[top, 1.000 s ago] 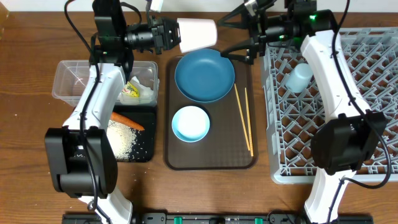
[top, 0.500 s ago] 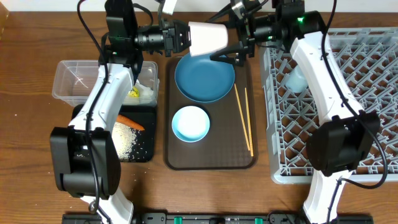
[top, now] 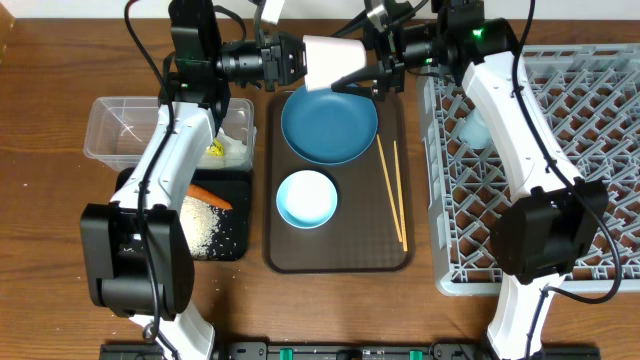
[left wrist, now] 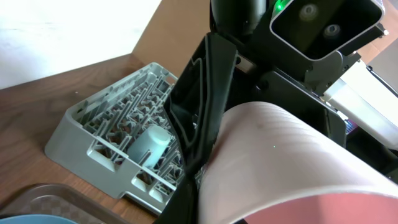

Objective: Sort waste into correct bins and load items into the dishwasher rack
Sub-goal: 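Reach the right gripper toward the pink cup held by the left gripper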

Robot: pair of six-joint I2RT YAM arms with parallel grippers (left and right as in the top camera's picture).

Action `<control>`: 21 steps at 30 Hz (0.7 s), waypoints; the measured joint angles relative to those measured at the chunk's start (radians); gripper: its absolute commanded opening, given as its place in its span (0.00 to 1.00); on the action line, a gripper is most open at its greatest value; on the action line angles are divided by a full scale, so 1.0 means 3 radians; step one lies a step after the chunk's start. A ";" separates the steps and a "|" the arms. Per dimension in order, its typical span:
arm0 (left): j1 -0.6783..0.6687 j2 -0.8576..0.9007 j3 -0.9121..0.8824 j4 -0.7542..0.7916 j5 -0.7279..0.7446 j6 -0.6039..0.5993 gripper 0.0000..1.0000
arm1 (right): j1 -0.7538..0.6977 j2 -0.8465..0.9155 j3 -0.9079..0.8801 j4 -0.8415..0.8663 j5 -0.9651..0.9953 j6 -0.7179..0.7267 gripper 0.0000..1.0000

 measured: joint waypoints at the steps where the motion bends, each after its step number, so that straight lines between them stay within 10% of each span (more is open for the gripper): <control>1: 0.0000 0.0000 0.0000 0.0000 0.0000 0.0000 0.06 | 0.0000 0.0000 0.0000 0.0001 0.0005 -0.0005 0.67; 11: 0.0000 0.0001 0.0000 0.0005 0.0005 0.0006 0.14 | -0.0003 0.0000 0.0000 0.0038 0.0041 0.0018 0.40; 21: 0.0000 0.0003 0.0000 -0.0004 -0.0086 0.0108 0.17 | -0.0001 0.0000 0.0000 0.0118 0.0161 0.0043 0.39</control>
